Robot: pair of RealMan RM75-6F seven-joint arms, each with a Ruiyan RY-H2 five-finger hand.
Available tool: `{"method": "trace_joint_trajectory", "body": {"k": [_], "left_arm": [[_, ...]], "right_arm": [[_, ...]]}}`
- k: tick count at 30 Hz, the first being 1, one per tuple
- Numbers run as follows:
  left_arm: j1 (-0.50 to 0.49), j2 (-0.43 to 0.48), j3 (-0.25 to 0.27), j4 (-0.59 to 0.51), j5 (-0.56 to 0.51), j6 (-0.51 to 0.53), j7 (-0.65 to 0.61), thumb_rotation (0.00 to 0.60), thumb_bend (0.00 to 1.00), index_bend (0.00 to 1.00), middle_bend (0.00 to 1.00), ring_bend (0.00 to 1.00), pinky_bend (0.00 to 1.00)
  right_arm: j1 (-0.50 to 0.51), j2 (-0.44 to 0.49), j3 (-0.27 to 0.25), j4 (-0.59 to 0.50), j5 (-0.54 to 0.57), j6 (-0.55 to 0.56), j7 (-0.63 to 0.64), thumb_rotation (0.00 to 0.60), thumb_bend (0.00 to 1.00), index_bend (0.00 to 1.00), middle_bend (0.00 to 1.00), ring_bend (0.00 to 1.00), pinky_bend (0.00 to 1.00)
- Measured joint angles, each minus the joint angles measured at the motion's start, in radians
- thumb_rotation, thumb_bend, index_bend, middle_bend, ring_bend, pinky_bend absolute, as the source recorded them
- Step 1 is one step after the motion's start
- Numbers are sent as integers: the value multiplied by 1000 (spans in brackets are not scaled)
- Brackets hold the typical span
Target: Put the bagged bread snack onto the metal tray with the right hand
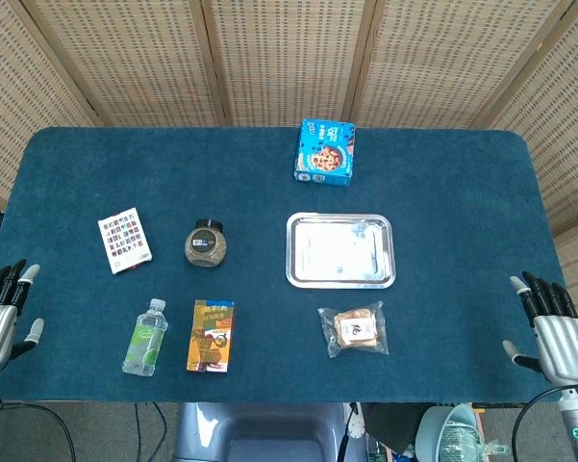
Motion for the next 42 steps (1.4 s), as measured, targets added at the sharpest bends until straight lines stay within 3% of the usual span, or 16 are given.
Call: {"method": "trace_joint_trajectory", "body": {"k": [23,35,42], "left_arm": [[-6,10,-1,-19,15,1,1,600,421,0,0,0,0],[6,30,-11,-16,-11,4,-62,600,421,0,0,0,0],[1,50,-17,-14,-23,-17,-117,600,421,0,0,0,0]], "right_arm": [[-11,-11,-10,13,-1,10,13,600,266,0,0,0,0],[72,-19,-25,-22,-8,-153,-63,600,268,0,0,0,0],[152,11,-19,-110,11,-259,-142,600,268,0,0,0,0]]}}
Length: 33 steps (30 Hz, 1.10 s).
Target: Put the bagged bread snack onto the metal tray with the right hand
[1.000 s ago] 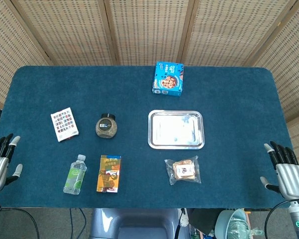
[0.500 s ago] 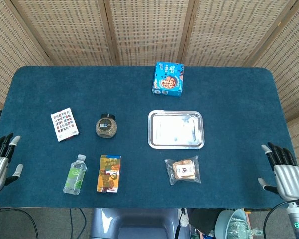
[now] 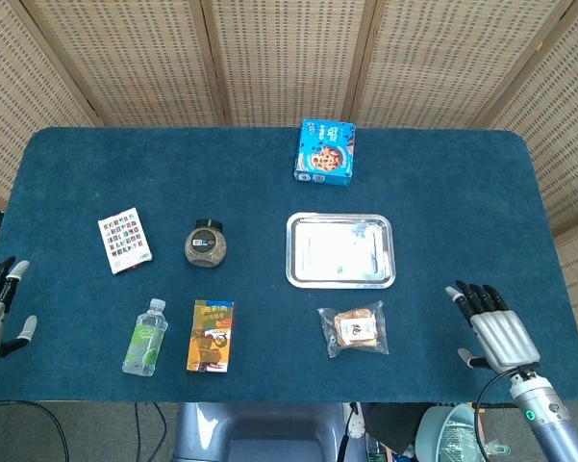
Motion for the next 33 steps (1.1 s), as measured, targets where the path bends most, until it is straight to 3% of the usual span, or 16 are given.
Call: {"method": "trace_joint_trajectory", "body": {"k": [10,20,33], "left_arm": [[-1,-9,-4,11,-14,-4,19,600,421,0,0,0,0],[-2,-23,-9,16,-30,1,60,600,421,0,0,0,0],[-2,-57,-8,29,-51,4,143,600,421,0,0,0,0]], "right_arm": [[86,22,-2,-82,-35,-103,-44,600,269,0,0,0,0],[122,13,-12,-102,-122,-118,35,600,268,0,0,0,0],[209,-10,-44,-120,-177,-242,45,600,269,0,0,0,0]]}}
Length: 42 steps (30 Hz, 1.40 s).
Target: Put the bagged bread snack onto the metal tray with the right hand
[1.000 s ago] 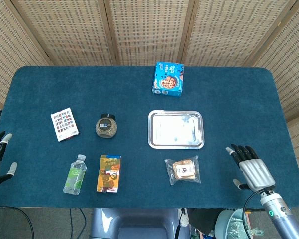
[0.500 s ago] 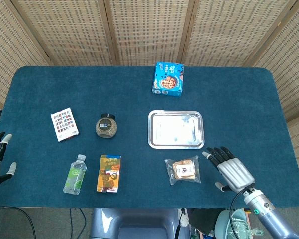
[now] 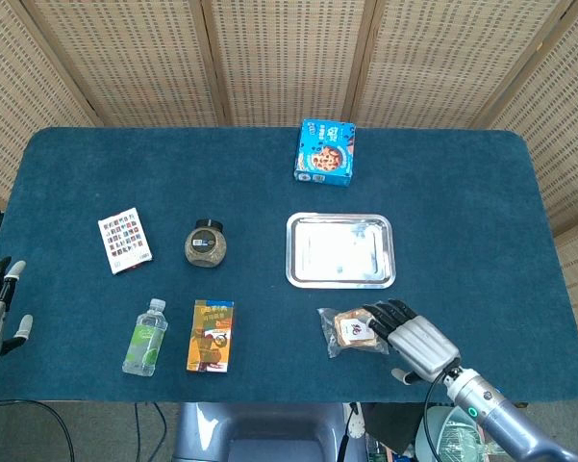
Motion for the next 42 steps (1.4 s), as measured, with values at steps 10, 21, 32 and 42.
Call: {"method": "trace_joint_trajectory", "body": {"k": [10,21,32,42], "left_arm": [[-6,-22,-1,10,-21,-14,41,600,421,0,0,0,0],[-15,-27,-6,14,-36,-28,49,600,421,0,0,0,0],[-21,-30,-8,29,-50,-45,45,600,421,0,0,0,0],[-26,-37,-7,42,-67,-63,47,600,421,0,0,0,0]], "right_arm": [[34,-23,-26,14,-63,-14,41,600,270,0,0,0,0],[111,-42,31,48,-10,-55,95,600,270,0,0,0,0],[132,-105,23,102,-2,-65,111,600,271,0,0,0,0],[142,-158,-2,178,-28,-54,172,600,270,0,0,0,0]]}}
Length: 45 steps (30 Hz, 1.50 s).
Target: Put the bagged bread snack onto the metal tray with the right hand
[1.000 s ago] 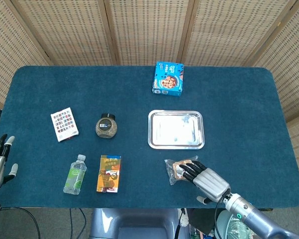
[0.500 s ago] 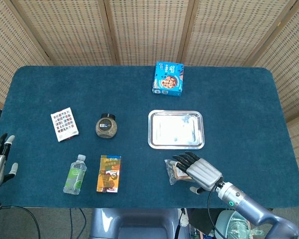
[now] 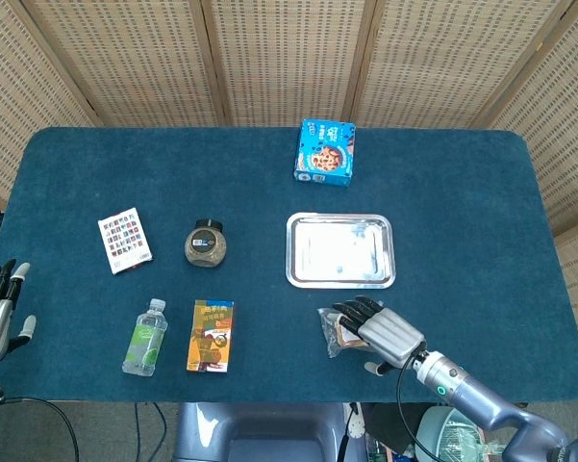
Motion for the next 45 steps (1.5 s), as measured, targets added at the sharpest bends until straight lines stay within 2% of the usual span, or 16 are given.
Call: {"method": "trace_joint_trajectory", "body": {"k": [17,27,40,43,45], "left_arm": [[-20,-25,-9,31,-56,-47,26,600,420,0,0,0,0],[-27,-31,-16,42,-83,-61,27,600,421,0,0,0,0],[-36,-32,-19,52,-101,-78,22,600,421,0,0,0,0],[-36,-31,-19,54,-102,-79,19,600,421,0,0,0,0],[-36,-30,-19,54,-102,-77,15,600,421,0,0,0,0]], "right_arm": [[36,-81,-32,174,-66,31,177,600,271,0,0,0,0],[48,-143,-75,309,-111,63,309,600,271,0,0,0,0],[62,-214,-112,434,-139,95,406,600,275,1,5,0,0],[64,-228,-119,455,-140,97,418,600,284,70,110,0,0],[63,-236,-121,465,-141,105,421,600,294,152,218,29,20]]}}
